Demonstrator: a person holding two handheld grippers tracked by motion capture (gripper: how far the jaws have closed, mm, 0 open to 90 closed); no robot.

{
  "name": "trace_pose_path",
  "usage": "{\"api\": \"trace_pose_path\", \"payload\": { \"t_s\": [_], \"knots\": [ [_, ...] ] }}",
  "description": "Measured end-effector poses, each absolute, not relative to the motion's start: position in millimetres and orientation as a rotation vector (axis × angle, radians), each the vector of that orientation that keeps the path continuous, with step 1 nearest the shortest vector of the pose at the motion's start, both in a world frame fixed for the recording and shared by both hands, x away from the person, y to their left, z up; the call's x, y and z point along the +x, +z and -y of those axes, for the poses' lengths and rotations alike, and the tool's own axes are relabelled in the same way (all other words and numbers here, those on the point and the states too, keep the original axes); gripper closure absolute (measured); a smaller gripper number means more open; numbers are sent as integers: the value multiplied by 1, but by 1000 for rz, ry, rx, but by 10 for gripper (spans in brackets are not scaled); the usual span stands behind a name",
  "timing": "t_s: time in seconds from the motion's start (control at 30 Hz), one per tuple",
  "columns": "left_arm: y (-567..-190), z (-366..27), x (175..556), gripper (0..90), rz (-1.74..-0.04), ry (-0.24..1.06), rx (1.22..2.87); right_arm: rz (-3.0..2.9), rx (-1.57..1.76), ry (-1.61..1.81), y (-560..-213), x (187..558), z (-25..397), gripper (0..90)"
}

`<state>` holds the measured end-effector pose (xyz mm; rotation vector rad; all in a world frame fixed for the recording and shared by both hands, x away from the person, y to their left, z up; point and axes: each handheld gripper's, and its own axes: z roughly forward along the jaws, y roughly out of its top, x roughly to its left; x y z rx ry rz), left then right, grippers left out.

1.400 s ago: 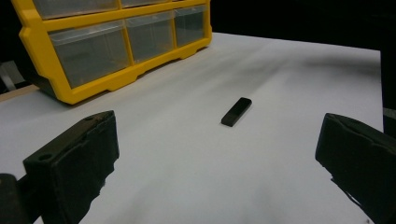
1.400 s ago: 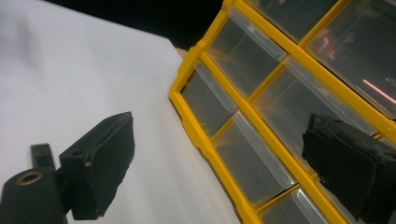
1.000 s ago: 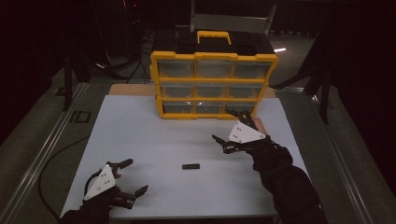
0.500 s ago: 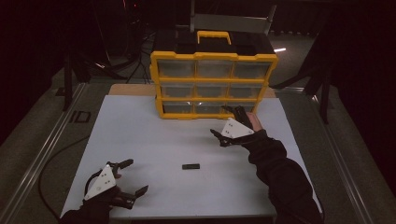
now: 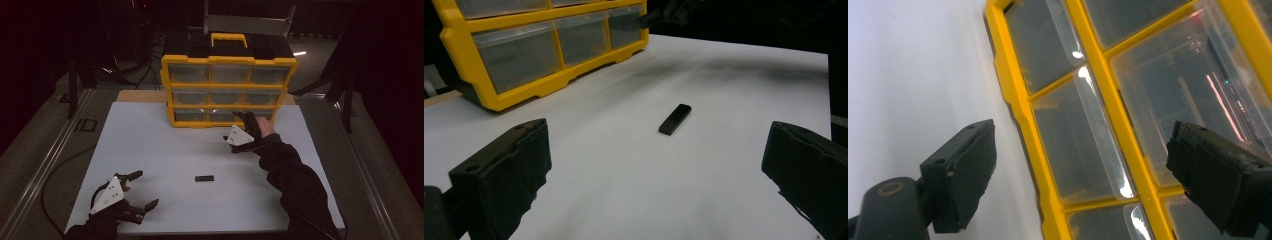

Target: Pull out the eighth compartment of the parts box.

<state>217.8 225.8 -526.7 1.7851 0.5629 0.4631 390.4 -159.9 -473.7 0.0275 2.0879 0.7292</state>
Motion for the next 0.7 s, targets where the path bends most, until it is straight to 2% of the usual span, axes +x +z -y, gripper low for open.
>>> {"api": "trace_pose_path", "payload": {
  "t_s": [0.7],
  "knots": [
    [-527, -226, 218, 0, -557, 458, 1786, -2112, -1, 448, -492, 417, 146, 156]
  ]
}}
